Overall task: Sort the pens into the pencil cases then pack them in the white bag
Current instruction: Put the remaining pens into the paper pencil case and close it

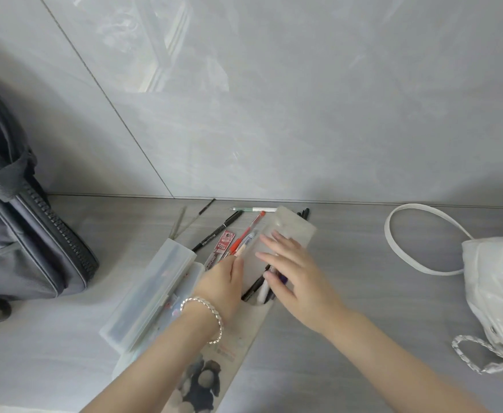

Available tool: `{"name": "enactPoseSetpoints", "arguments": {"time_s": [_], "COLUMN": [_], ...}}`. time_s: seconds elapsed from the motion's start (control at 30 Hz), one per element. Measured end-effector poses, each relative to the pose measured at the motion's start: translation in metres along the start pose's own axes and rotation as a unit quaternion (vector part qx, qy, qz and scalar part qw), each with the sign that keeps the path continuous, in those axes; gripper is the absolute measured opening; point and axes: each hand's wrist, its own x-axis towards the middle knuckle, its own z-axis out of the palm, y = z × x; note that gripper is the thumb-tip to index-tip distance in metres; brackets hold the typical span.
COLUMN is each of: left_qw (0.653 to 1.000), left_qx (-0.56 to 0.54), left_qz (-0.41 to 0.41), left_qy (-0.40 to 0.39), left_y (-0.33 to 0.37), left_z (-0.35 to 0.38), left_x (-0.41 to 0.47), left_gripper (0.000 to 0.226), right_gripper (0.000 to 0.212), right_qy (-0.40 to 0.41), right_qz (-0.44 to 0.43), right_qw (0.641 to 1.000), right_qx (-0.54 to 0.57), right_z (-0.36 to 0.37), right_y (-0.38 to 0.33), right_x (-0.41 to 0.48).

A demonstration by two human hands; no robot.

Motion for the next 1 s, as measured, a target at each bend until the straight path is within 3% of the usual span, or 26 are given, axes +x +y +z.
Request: {"name": "enactPoseSetpoints", "arguments": {"time_s": [0.1,0.17,0.27,0.43,0.53,0.7,0.77,0.83,0.9,1.0], "left_qw": [0.998,0.996,0.993,0.992,0.992,0.993,0.994,0.995,0.997,0.998], "left_qx": [0.001,-0.005,-0.010,-0.011,-0.017,-0.015,-0.016,-0.012,-0.001,-0.016], "left_qz": [-0.050,-0.074,-0.095,-0.106,-0.104,-0.106,-0.097,-0.088,-0.078,-0.059], "left_qy": [0.035,0.054,0.065,0.063,0.066,0.054,0.047,0.036,0.022,0.002], "left_y": [-0.013,-0.020,-0.026,-0.032,-0.034,-0.036,-0.036,-0.034,-0.032,-0.025], "left_z": [-0.013,-0.022,-0.031,-0.036,-0.037,-0.035,-0.032,-0.029,-0.024,-0.016], "left_x": [0.008,0.011,0.012,0.011,0.008,0.004,0.003,0.003,0.003,0.001], "left_gripper": [0.034,0.038,0.039,0.037,0.039,0.039,0.037,0.036,0.036,0.039], "right_gripper": [0.017,0.012,0.023,0.046,0.049,0.018,0.011,0.023,0.022,0.018], "right_qy": [0.138,0.206,0.146,-0.035,-0.069,-0.086,-0.026,0.101,0.208,0.227], "right_qz": [0.078,0.204,0.414,0.521,0.523,0.502,0.490,0.454,0.381,0.313], "right_qw": [0.980,0.950,0.897,0.850,0.840,0.850,0.871,0.875,0.868,0.846], "right_qx": [0.118,0.119,0.052,-0.073,-0.124,-0.135,-0.014,0.139,0.242,0.366], "right_z": [-0.009,-0.011,-0.004,0.023,0.030,0.018,0.007,-0.009,-0.026,-0.032], "right_y": [0.004,0.025,0.064,0.090,0.091,0.093,0.085,0.066,0.034,-0.018], "right_x": [0.014,0.028,0.050,0.077,0.080,0.063,0.060,0.063,0.067,0.063]}}
